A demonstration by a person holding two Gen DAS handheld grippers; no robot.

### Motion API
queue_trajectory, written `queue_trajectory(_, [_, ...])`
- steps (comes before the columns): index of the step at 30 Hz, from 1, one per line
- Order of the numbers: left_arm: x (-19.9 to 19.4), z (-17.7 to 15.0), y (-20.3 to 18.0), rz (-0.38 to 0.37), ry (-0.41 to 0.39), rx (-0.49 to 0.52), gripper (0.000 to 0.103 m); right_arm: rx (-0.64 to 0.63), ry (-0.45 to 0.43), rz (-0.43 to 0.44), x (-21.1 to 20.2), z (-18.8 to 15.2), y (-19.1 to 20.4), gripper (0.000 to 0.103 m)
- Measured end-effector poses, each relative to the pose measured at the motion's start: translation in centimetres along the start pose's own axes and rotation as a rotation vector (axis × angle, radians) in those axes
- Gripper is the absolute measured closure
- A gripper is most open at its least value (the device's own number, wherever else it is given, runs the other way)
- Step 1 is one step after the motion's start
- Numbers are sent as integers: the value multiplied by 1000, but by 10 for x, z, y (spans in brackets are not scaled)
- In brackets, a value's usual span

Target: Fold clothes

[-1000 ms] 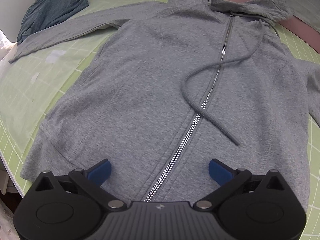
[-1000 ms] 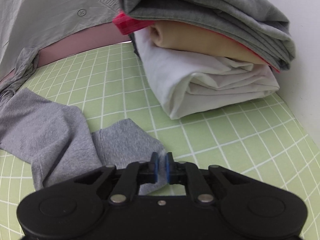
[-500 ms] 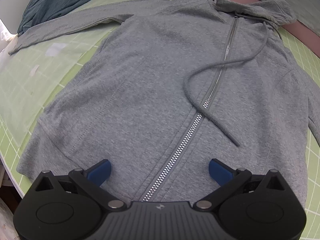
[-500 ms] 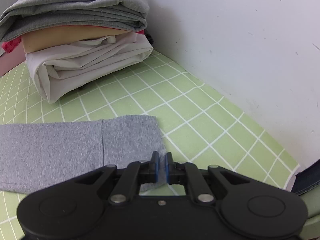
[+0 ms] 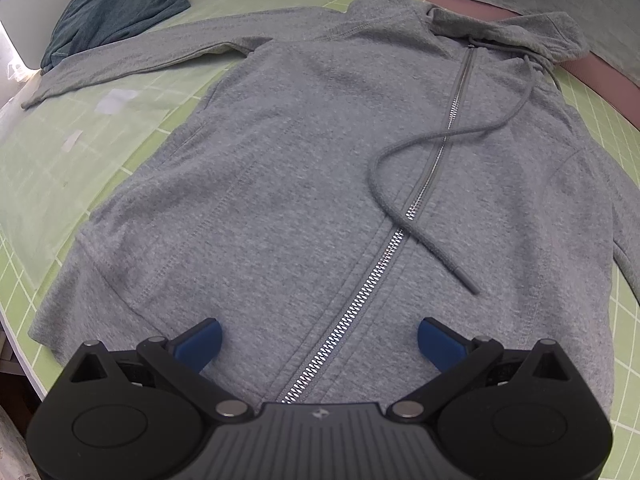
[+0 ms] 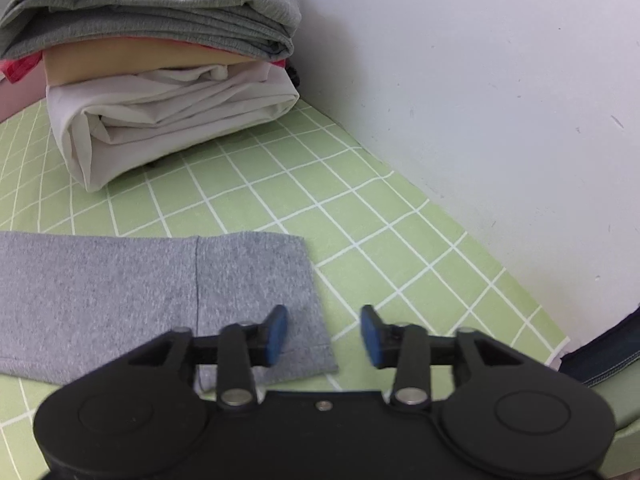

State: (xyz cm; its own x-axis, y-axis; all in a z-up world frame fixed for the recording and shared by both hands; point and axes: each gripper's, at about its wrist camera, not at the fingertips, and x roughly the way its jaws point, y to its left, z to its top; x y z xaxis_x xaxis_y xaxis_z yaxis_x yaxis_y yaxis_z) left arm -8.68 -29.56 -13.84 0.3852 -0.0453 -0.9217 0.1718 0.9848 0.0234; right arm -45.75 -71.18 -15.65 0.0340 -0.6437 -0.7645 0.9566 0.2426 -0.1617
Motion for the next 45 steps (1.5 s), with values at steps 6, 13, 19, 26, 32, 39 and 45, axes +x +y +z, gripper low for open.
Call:
queue_trajectory(6, [-9,8,8,-54,-1,27,0,-52,-54,82,-38,6,35,35])
queue_trajectory(13, [-33,40,44,-75,-83,100,0,-169,-66,236,-69,12,125,30])
queue_trajectory(19, [-21,84,100,-44,-90,97,0,-230,-86,370,-99,13,217,30])
queue_trajectory(26, [9,154,156,4,-104,44,0,-314,-107,431,-125,15,326,30])
queue_trajectory(32, [48,213,186,16,-108,41,0,-344,-127,531,-135,39,414,39])
queue_trajectory(39, [102,270,211,71,-97,16,0,-337,-164,544,-127,85,519,49])
queue_trajectory(45, [131,284,229,100,-66,-33,0,-320,-94,614,-108,96,574,54])
